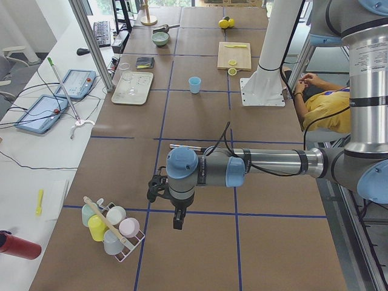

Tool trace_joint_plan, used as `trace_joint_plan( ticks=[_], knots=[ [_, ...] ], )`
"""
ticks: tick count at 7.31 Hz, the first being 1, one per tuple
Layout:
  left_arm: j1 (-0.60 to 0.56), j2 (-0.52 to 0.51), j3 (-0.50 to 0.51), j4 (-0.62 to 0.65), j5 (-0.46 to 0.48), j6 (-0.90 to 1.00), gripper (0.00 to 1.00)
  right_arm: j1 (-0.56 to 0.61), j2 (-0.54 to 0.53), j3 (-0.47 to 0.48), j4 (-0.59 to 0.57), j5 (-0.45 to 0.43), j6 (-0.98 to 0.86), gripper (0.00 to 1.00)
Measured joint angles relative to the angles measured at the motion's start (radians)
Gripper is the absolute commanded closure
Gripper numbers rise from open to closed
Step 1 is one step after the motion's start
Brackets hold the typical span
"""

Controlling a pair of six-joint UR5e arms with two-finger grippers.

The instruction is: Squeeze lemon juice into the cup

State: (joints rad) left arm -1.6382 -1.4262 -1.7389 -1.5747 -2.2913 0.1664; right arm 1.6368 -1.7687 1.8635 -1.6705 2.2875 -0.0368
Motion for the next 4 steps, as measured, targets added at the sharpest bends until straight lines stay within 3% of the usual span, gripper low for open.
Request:
trace_joint_plan(
  ticks=[4],
  knots=[
    [0.0, -0.003, -0.02, 0.01, -0.095, 0.016, 0.0, -0.001, 0.001, -0.001, 0.0, 0.017, 0.0, 0.0]
  ],
)
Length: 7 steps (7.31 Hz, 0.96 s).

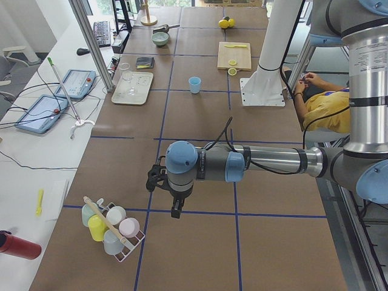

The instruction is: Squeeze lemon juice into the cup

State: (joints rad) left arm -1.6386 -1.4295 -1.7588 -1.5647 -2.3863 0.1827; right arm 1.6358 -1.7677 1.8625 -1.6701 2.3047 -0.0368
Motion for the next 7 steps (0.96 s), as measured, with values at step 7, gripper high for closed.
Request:
trace_joint_plan(
  ticks=[7],
  knots=[
    [0.001, -0.007, -0.008, -0.016, 0.003, 0.002, 0.0, -0.014, 0.002, -0.002, 0.0, 0.02, 0.003, 0.0]
  ],
)
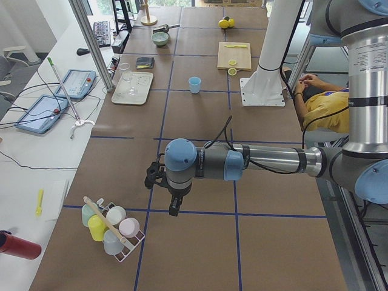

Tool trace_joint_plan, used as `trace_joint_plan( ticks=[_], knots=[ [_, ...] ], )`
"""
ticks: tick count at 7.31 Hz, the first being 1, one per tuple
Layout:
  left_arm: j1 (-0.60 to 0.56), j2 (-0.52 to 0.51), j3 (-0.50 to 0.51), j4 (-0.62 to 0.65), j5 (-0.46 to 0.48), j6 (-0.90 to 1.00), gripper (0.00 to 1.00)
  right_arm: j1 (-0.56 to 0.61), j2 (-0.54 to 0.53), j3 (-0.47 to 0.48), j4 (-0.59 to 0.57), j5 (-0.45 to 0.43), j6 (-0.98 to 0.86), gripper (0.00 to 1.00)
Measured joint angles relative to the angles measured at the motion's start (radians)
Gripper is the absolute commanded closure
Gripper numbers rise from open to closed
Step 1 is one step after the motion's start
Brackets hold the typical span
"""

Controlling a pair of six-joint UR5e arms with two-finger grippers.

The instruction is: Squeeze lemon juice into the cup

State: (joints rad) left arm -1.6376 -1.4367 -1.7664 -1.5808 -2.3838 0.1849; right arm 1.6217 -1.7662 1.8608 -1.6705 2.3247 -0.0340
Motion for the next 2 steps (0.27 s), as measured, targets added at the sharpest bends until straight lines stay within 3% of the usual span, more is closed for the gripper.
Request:
trace_joint_plan(
  ticks=[2],
  knots=[
    [-0.001, -0.001, -0.007, -0.006, 0.0, 0.001, 0.0, -0.017, 0.0, 0.0, 0.001, 0.017, 0.001, 0.0]
  ],
)
